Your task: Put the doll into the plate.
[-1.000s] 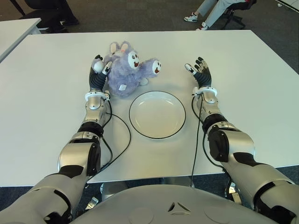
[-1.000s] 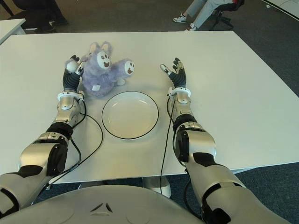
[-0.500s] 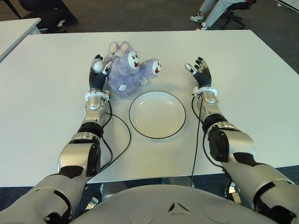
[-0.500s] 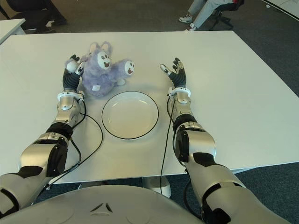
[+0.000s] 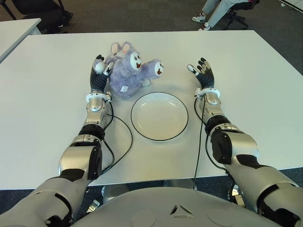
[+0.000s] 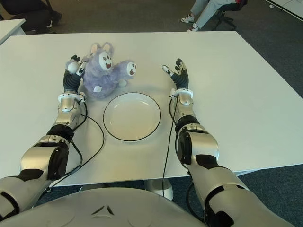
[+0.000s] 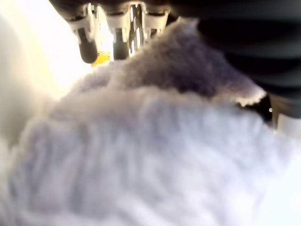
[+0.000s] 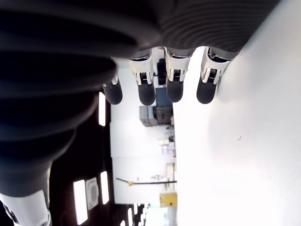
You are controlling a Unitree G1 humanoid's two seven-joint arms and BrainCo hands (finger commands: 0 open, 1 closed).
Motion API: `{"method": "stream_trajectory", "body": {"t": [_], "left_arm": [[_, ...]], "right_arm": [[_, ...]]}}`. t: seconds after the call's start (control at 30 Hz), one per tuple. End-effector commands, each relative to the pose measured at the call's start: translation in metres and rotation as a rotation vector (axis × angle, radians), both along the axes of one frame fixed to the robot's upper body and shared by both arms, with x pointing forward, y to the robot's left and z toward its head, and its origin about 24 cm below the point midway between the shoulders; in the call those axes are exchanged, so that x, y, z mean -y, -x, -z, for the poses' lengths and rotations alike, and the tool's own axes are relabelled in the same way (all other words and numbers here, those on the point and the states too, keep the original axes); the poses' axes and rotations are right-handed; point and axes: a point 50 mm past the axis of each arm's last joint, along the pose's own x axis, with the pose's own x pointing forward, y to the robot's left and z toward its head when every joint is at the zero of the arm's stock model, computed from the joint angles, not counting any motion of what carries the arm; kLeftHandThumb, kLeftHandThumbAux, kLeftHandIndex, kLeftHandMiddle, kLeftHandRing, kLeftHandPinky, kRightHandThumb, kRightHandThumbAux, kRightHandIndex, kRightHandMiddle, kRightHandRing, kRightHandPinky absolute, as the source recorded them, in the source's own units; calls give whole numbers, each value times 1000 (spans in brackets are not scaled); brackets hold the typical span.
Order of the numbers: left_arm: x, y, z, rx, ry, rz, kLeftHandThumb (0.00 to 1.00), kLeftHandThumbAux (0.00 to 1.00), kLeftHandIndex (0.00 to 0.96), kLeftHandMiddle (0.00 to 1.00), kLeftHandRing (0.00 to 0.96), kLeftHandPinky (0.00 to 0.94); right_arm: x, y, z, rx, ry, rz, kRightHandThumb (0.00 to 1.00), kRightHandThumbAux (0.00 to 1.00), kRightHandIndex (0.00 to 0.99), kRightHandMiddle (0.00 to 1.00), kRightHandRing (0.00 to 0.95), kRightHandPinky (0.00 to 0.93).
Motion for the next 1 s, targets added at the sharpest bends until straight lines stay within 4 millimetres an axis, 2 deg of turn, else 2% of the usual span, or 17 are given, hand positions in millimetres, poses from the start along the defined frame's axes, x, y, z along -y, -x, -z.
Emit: {"method": "stream_trajectory", "body": {"t": [0.03,0.8,0.87,1.0], "left_arm": [[0,37,51,-189,9,-12,0,477,0,94,103,112],[1,36,50,-189,-2,-14,0,492,0,87,100,110],[1,36,50,-191,-5,-15,0,485,0,82,91,78],[2,35,49,-193,-7,-19,0,480,0,82,88,82]], "right_arm": [[2,29,49,-198,-18,18,45,683,7,28,18,10],[1,27,47,-195,-21,14,53,687,7,29,17,6],[1,27,47,-196,-21,13,54,691,6,32,20,12],[1,27,47,-197,-19,12,50,695,6,32,22,14]]}}
